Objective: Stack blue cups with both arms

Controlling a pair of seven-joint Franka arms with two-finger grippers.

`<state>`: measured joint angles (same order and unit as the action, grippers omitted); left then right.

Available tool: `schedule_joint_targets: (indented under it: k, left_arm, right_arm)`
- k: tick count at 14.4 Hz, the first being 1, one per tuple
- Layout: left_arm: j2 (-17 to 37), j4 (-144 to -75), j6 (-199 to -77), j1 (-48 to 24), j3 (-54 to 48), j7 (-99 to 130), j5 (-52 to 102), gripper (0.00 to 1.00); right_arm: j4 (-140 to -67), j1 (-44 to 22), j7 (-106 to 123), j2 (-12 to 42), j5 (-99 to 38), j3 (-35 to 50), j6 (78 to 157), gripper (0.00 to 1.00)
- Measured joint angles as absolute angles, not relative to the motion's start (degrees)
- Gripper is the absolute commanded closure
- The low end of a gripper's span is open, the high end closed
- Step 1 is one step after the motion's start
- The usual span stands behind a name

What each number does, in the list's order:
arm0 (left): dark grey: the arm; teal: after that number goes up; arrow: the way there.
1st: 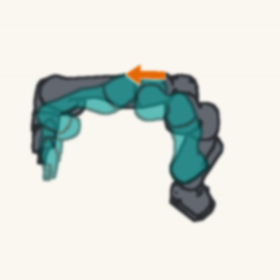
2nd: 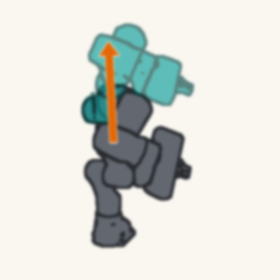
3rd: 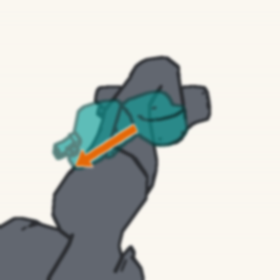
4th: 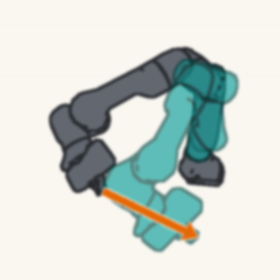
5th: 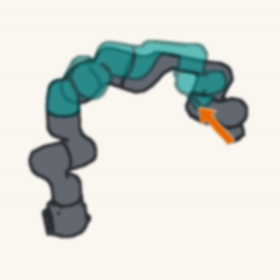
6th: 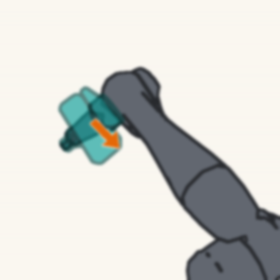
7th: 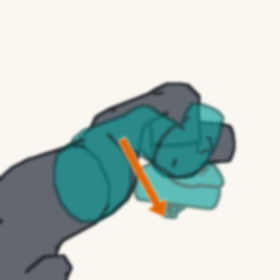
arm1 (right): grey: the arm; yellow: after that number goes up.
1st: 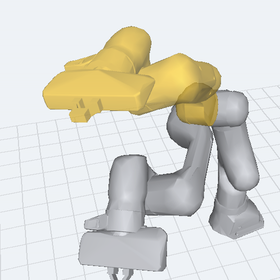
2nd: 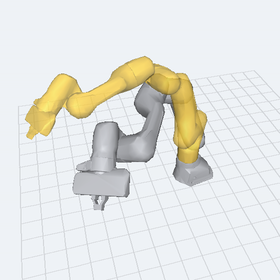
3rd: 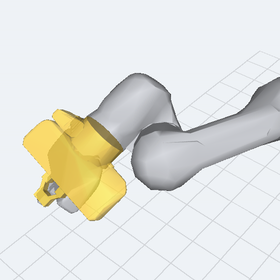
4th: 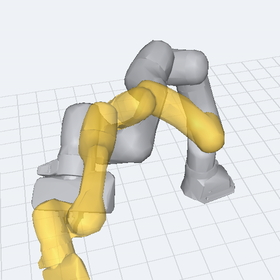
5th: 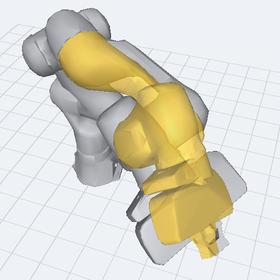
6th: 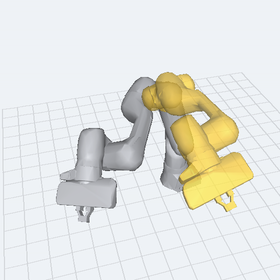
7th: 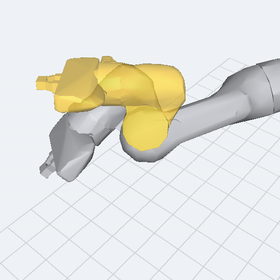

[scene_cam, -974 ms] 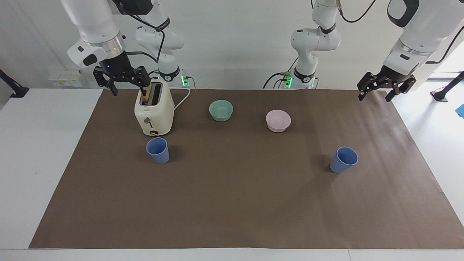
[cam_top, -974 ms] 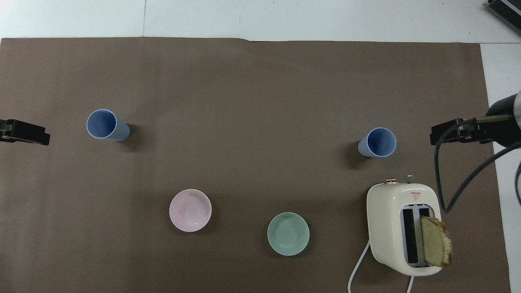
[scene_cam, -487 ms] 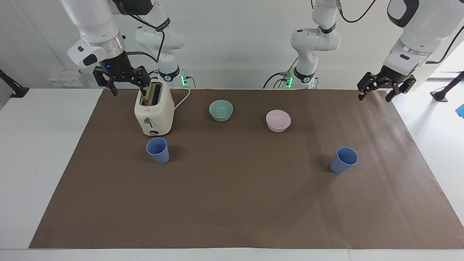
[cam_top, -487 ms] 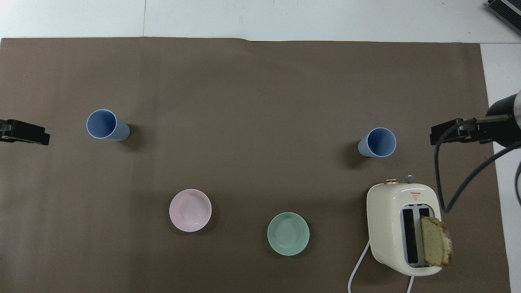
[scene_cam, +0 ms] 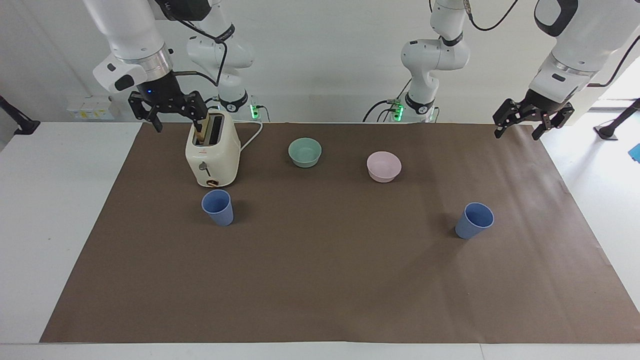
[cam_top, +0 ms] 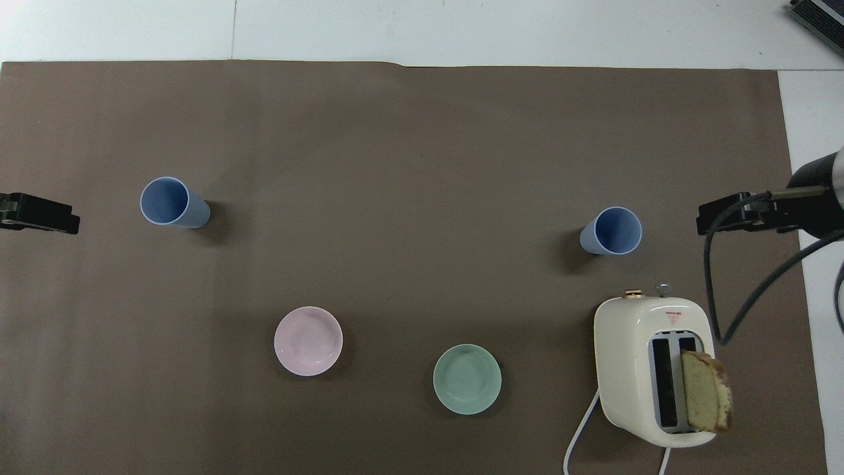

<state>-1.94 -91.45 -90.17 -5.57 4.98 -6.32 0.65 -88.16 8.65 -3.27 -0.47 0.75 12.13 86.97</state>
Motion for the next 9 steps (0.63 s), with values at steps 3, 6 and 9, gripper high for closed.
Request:
schedule_joint_targets:
  k: [3, 6, 9]
  left_arm:
    - [-1.94, -91.62, -90.38, -5.56, 4.99, -6.32, 0.65, 0.00]
    - [-1.93, -92.74, -91.37, -5.57, 4.99, -6.32, 0.65, 0.00]
    - [-1.95, -94.67, -93.88, -5.57, 4.99, -6.32, 0.69, 0.00]
  right_arm:
    - [-88.16, 8.65, -3.27, -0.47, 0.75, 12.13, 86.97, 0.00]
    - [-88.16, 8.65, -3.27, -0.47, 0.75, 12.13, 86.97, 0.00]
    - [-88.16, 8.65, -3.27, -0.47, 0.75, 12.13, 86.97, 0.00]
